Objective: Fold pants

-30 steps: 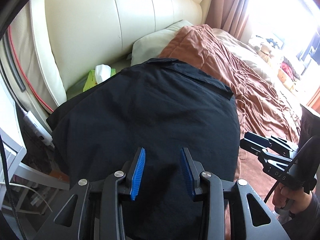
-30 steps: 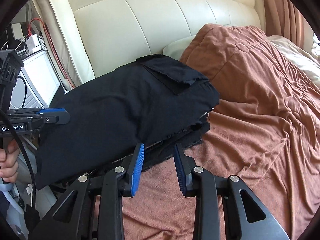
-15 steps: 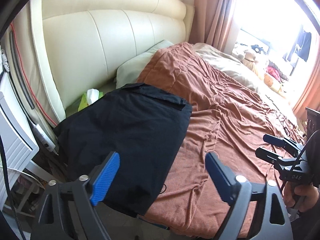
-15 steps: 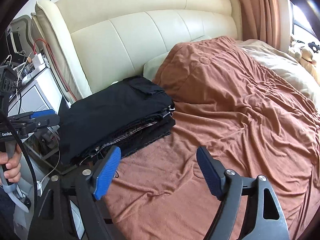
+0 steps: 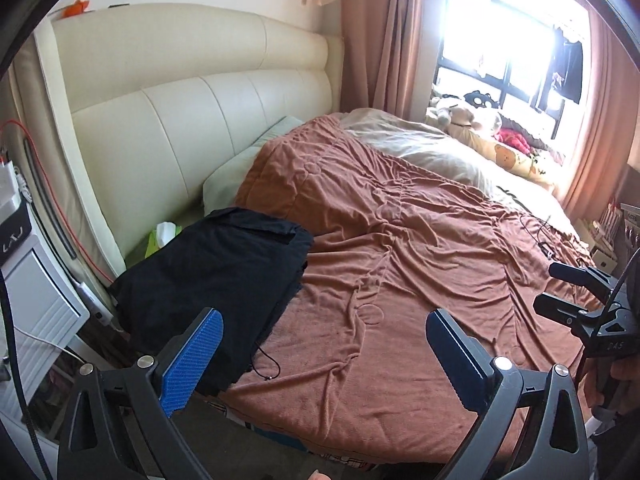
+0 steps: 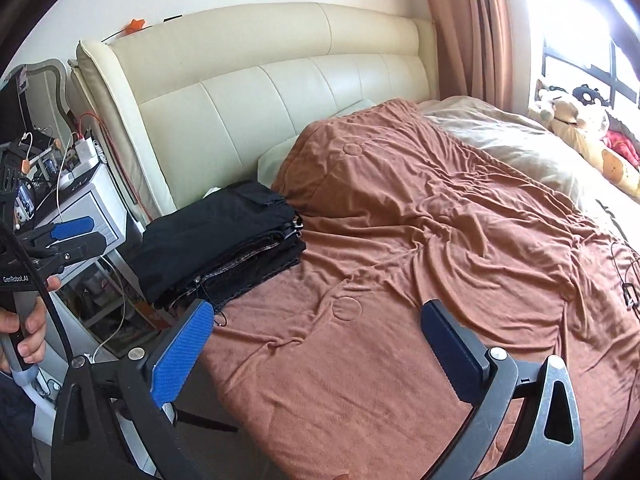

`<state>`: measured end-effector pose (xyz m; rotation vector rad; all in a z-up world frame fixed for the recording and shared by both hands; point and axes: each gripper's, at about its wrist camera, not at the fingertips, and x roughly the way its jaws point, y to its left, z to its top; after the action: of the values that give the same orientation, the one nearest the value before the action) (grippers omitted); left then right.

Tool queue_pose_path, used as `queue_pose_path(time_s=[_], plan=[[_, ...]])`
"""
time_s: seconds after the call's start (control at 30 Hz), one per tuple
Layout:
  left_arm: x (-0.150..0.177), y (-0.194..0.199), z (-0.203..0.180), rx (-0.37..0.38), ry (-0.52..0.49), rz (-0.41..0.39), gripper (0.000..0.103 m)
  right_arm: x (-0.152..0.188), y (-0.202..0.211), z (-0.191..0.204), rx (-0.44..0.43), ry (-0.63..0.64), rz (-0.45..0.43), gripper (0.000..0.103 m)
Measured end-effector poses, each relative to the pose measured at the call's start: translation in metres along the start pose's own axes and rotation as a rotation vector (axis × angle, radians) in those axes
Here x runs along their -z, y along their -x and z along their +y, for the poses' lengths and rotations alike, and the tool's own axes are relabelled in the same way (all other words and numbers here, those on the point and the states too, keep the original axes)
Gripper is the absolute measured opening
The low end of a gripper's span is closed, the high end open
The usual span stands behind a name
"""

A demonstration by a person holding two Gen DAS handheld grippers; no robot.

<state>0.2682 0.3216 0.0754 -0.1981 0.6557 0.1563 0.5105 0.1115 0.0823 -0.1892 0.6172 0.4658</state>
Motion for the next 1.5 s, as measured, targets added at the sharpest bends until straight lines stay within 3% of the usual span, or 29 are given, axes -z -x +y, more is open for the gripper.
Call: queue_pose_path(time_s=[0.37,0.73,1.1,1.5], plan=[[0.014,0.059,-0.056,0.045,-0.047,-0.060,0.102,0.035,0.091,-0.012,0.022,-0.036,-0.059,0.103],[0.051,0.108,-0.099,0.086,-0.099,-0.108,0.102,0.081,0.160,-0.009,0.044,-0.015,-0.100,0.103],[0.094,0.146,-0.126,0.144,-0.125,-0.153,0.102,0.130,0.231,0.000,0.112,-0.010,-0.168,0.103],[0.144,0.182,-0.139,0.181,-0.134,-0.181,0.102,0.183,0.281,0.027,0.169,0.015,-0.201,0.103]])
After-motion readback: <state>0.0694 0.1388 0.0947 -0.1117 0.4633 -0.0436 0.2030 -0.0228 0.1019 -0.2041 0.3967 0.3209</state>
